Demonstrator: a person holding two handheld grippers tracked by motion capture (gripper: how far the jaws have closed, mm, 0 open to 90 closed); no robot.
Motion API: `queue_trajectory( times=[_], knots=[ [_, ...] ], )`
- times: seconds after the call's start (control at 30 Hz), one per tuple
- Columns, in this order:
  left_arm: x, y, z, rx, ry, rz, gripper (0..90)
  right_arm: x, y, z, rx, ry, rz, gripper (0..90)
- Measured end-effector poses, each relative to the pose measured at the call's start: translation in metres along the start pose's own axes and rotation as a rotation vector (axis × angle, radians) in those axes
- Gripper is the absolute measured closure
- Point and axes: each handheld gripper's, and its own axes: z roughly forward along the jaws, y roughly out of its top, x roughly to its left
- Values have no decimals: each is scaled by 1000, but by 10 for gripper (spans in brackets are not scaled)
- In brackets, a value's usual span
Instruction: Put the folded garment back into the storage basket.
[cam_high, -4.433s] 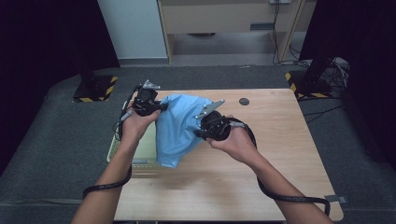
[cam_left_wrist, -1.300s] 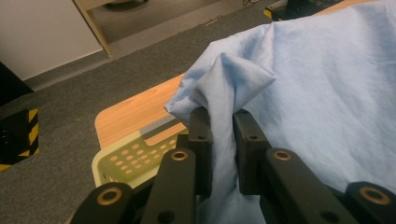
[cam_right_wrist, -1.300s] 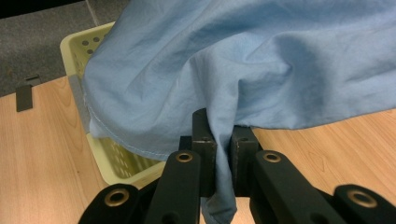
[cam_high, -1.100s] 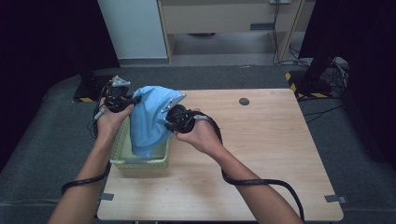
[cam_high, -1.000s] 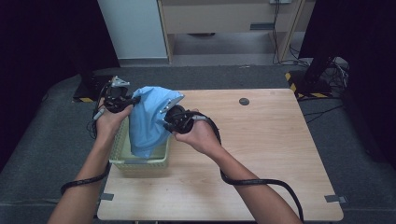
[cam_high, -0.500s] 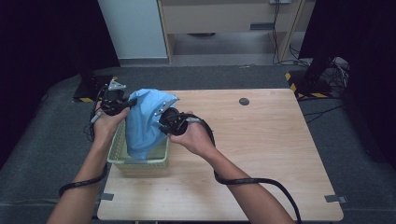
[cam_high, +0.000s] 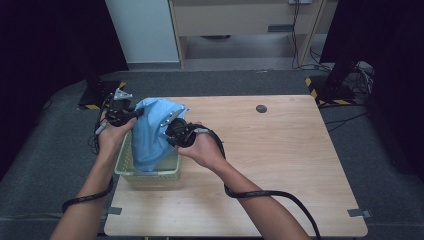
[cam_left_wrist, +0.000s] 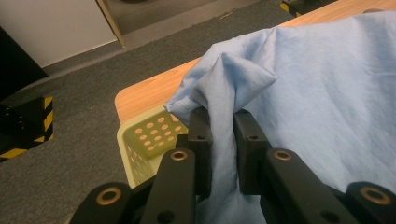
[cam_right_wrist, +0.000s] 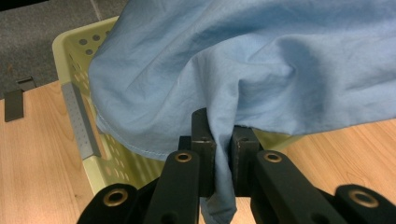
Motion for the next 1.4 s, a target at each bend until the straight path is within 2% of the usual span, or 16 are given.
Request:
queue_trajectory(
  times=[0.57,0.63,0.73,0.77,0.87,1.1,1.27,1.37,1.4],
  knots=[
    [10,-19,3,35,17,-21,790,7,-2,23,11,18,5,824],
    [12,-22,4,41,20,-36,758,7,-2,25,15,11,10,773],
    [11,-25,6,60,46,-53,553,4,-8,28,30,13,34,563],
    [11,-26,7,55,49,-56,520,2,-10,29,36,8,47,500],
    [8,-29,8,58,46,-68,415,-1,-17,29,33,16,71,416],
    [-3,-32,14,69,19,-66,348,1,-23,21,5,13,74,294],
    [-12,-30,16,73,-4,-65,306,4,-26,14,-8,14,62,257],
    [-19,-30,20,65,-47,-88,276,4,-28,10,-11,15,67,217],
    [-22,-30,22,69,-49,-83,252,3,-29,8,-13,17,70,206]
  ],
)
